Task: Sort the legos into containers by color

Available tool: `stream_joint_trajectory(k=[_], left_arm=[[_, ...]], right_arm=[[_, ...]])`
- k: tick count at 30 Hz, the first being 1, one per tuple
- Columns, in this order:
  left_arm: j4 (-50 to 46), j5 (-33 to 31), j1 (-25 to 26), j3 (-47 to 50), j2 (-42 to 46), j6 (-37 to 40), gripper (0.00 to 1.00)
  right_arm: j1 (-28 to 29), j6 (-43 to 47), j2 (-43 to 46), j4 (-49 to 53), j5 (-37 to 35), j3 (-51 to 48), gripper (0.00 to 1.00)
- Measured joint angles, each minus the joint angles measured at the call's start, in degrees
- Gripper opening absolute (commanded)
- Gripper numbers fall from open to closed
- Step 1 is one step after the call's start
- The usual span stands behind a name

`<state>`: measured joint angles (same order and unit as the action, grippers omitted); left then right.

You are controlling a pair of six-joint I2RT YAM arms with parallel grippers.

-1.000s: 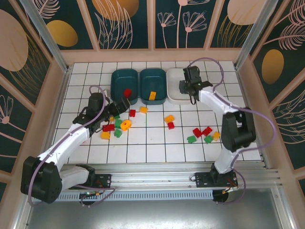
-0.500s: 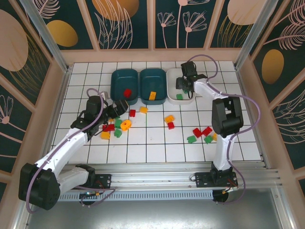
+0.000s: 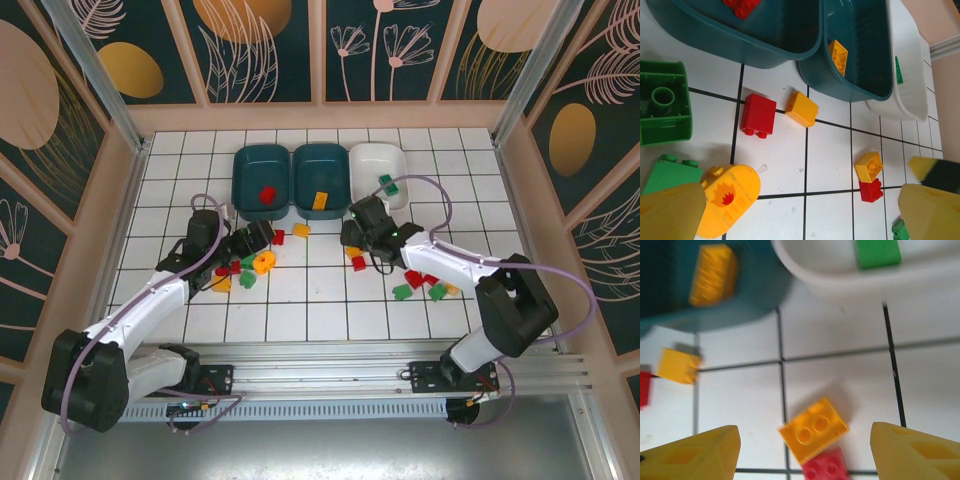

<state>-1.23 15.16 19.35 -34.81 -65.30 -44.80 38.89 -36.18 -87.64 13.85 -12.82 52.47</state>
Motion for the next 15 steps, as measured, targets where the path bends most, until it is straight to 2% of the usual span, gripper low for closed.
stream_joint_trajectory(k=[8,15], left_arm=[[0.94,0.72,0.00,1.07,1.84,-0.09,0.99],[-0.37,0.48,0.00,1.07,2.78,0.20,0.98]], right_arm=[[-0.42,-3.39,-7.26,-1.01,4.90,-0.22,0.69],[-0.55,-2.71,-12.37,-2.99,8.11,4.39,0.68]])
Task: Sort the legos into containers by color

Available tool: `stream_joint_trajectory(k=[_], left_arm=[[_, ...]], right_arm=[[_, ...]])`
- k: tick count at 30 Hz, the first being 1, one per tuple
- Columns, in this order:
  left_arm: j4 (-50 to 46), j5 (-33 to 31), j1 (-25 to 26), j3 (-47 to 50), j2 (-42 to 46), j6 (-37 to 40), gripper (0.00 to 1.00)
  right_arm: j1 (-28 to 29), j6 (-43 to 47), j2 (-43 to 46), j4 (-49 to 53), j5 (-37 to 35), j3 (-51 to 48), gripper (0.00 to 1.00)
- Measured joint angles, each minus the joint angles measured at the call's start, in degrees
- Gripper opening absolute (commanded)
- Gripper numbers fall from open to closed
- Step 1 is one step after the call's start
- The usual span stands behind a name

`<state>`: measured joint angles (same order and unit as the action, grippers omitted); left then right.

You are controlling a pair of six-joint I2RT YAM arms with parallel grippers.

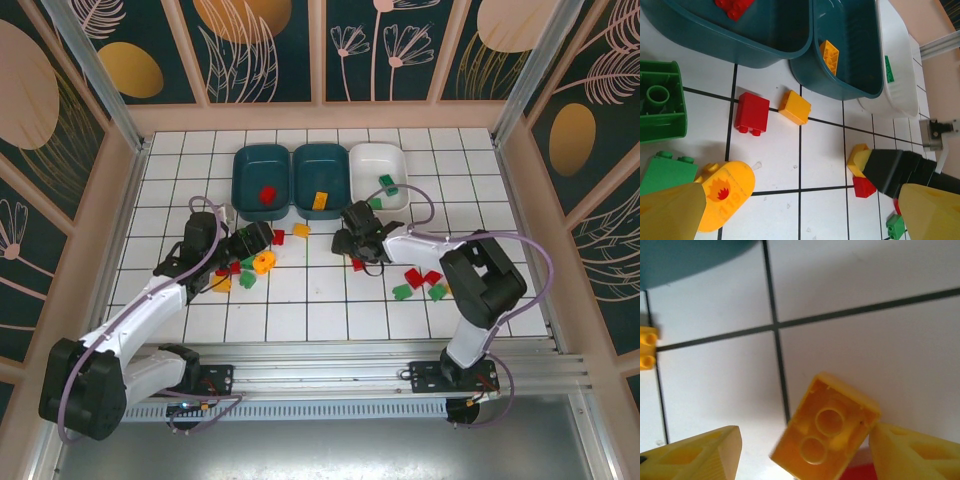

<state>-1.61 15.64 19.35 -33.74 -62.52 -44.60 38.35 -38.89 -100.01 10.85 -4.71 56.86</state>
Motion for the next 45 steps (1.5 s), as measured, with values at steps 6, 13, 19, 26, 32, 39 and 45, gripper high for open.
stream_joint_trajectory(k=[6,13,19,26,32,39,45], left_arm=[[-0.70,-0.74,0.00,0.00,1.22,0.63,0.98],[-1.60,-1.20,0.00,0.00,1.68,0.85,0.98],[-1.62,-1.29,0.00,0.00,1.77,0.98,0.99],[-1.62,-1.11,0.00,0.00,0.74,0.98,0.99],[-3.10,-2.25,0.00,-0.04,1.31,1.53,0.98],[-5.38,-4.57,0.00,-0.87,2.99,2.32,0.99],[-5.99,-4.61,0.00,-0.87,4.17,2.27,0.98]], right_arm=[[0.02,2.47,-4.22,-1.53,0.39,5.40,0.68],[1.51,5.62,-7.45,-0.22,-0.15,7.28,0.68],[3.04,10.01,-7.50,0.48,0.07,6.75,0.65],[3.39,13.27,-7.30,2.16,-0.81,6.84,0.29],[3.50,14.43,-7.17,2.84,-1.11,8.13,0.26],[1.88,16.48,-6.40,3.06,0.33,18.16,0.27],[-2.56,19.58,-12.09,1.53,1.22,31.45,0.30]])
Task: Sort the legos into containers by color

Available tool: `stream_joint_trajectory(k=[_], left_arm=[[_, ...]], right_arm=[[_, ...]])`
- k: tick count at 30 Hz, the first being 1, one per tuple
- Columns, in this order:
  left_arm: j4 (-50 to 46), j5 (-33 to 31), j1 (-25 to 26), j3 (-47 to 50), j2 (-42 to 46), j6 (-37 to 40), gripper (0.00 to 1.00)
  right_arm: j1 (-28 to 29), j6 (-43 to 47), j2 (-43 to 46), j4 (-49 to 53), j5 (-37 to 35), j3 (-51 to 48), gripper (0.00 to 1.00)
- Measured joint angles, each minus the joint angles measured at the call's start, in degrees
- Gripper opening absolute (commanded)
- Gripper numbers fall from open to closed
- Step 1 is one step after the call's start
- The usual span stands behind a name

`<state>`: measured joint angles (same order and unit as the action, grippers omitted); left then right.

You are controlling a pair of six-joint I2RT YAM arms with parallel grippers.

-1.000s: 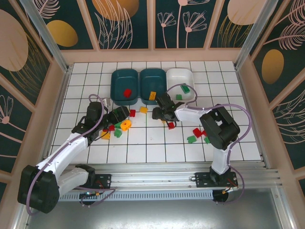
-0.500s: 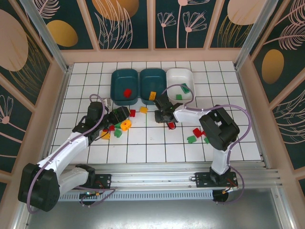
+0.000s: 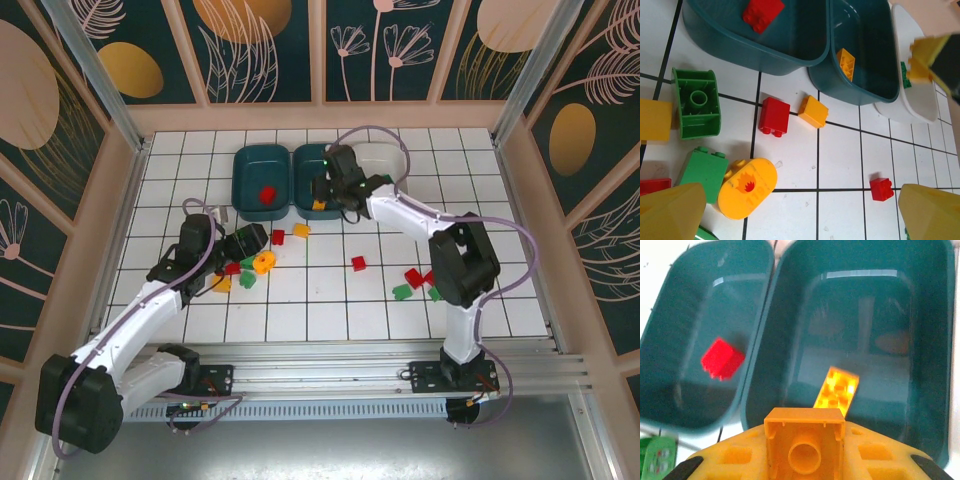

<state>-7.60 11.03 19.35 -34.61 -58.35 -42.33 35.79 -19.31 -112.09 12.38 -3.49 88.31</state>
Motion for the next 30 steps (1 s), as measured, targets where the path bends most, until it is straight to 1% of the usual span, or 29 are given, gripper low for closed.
stream_joint_trajectory(k=[6,9,13,15,18,20,23,25,28,30], left_arm=[[-0.92,-1.70,0.00,0.00,0.33,0.07,0.99],[-1.73,-2.67,0.00,0.00,-0.46,0.04,0.98],[-2.40,-4.07,0.00,0.00,-1.36,-0.37,0.98],[-2.80,-4.94,-0.11,0.00,-1.53,-0.85,0.98],[-3.30,-5.99,-0.33,0.00,-2.05,-1.57,0.95],[-3.67,-6.75,-0.39,0.00,-2.36,-1.90,0.95],[-4.46,-8.20,-0.39,0.02,-2.40,-2.27,0.92],[-4.50,-8.81,-0.39,0.24,-2.38,-2.62,0.87],[-4.46,-8.46,-0.50,1.18,-2.25,-3.19,0.74],[-4.15,-6.95,-0.46,1.64,-2.38,-3.28,0.71]], right_arm=[[-3.48,1.49,-10.56,1.95,1.79,8.98,0.40],[-4.00,2.03,-13.73,4.22,2.78,11.89,0.44],[-3.80,2.64,-14.69,6.16,4.02,13.77,0.56],[-3.74,2.91,-14.67,6.05,4.31,14.08,0.58],[-3.45,2.95,-13.99,6.05,4.17,13.29,0.59],[-3.13,2.91,-11.72,5.44,3.87,10.12,0.59],[-2.01,2.47,-5.27,3.39,2.91,1.86,0.59],[-1.09,1.84,-0.17,1.53,2.40,-4.09,0.59],[0.02,0.24,8.44,-2.01,1.81,-13.46,0.59],[0.20,-0.70,13.94,-3.56,1.07,-19.34,0.59]])
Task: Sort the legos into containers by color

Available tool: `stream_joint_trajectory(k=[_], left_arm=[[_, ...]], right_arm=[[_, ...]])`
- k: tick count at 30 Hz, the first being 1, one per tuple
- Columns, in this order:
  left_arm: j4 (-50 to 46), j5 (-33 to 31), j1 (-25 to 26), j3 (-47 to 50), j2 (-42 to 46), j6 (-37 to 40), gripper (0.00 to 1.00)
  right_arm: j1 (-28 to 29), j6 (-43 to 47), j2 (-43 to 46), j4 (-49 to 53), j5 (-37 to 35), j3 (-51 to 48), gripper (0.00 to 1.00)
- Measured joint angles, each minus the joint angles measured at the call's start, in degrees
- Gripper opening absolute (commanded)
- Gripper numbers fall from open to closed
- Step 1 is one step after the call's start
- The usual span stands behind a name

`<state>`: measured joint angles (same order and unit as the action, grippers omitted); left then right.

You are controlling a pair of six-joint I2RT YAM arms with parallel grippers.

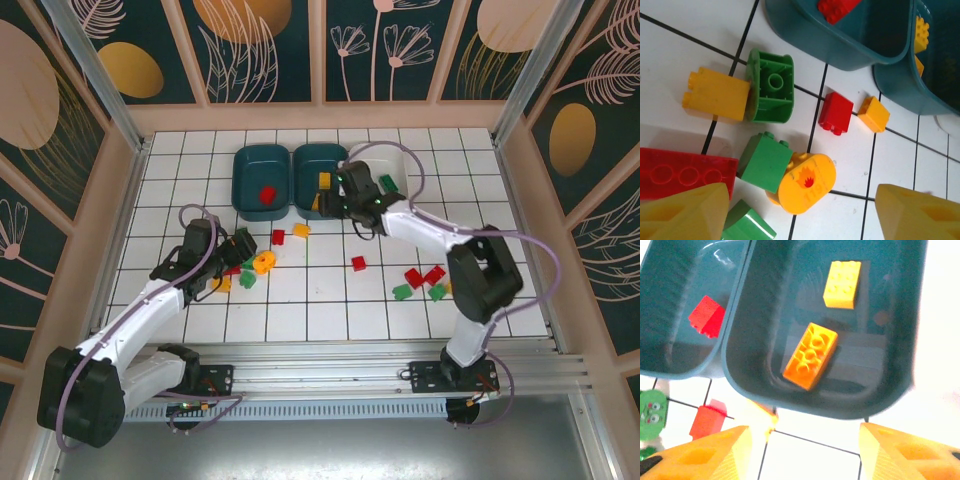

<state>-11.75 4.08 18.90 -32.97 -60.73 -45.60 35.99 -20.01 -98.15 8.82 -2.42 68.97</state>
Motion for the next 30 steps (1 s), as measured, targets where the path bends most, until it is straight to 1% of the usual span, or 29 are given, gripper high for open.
stream_joint_trajectory(k=[1,3,5,6,8,10,12,14,16,18,20,25,27,30], left_arm=[[0.15,0.55,0.26,-0.02,-0.24,0.07,0.71],[0.50,0.98,2.64,-0.72,-1.75,0.07,0.70],[0.81,0.68,7.15,-2.75,-4.68,-0.15,0.71],[1.38,0.59,10.29,-4.28,-6.73,-0.50,0.71],[3.34,0.74,16.31,-7.30,-11.26,-1.92,0.70],[6.14,0.90,22.21,-10.64,-16.98,-4.09,0.71],[7.87,1.01,26.93,-14.51,-23.37,-6.19,0.72],[8.68,0.98,30.84,-19.30,-30.12,-8.17,0.72],[8.66,0.96,33.62,-24.61,-36.50,-9.88,0.71],[8.26,0.46,35.63,-30.62,-42.84,-11.41,0.69],[7.10,-0.26,36.46,-35.50,-47.41,-12.50,0.66],[-0.02,-3.37,37.24,-48.61,-57.00,-13.16,0.59],[-2.97,-4.90,37.48,-52.76,-59.76,-13.03,0.58],[-5.62,-6.25,37.86,-54.55,-60.52,-13.03,0.57]], right_arm=[[-0.02,-0.20,2.12,-0.44,-0.72,-2.29,0.59],[-0.39,-0.48,6.80,-0.92,-2.56,-7.34,0.60],[-1.51,-0.74,11.02,-1.05,-4.13,-11.96,0.61],[-2.73,-1.07,13.51,-0.90,-4.94,-14.60,0.61],[-6.51,-1.79,18.03,-0.68,-5.77,-19.21,0.64],[-11.69,-2.71,22.69,-0.33,-6.64,-23.34,0.66],[-16.37,-3.30,27.15,0.66,-7.72,-26.49,0.68],[-19.19,-3.52,30.86,1.22,-8.17,-28.59,0.69],[-20.81,-3.52,33.70,1.75,-8.07,-29.75,0.69],[-21.92,-3.50,35.58,1.88,-8.00,-30.36,0.69],[-22.60,-3.48,37.03,1.97,-7.85,-31.01,0.69],[-23.39,-3.48,39.89,2.14,-6.49,-33.35,0.69],[-23.58,-3.45,40.79,2.14,-5.97,-34.03,0.69],[-23.80,-3.48,41.97,2.12,-4.98,-34.67,0.69]])
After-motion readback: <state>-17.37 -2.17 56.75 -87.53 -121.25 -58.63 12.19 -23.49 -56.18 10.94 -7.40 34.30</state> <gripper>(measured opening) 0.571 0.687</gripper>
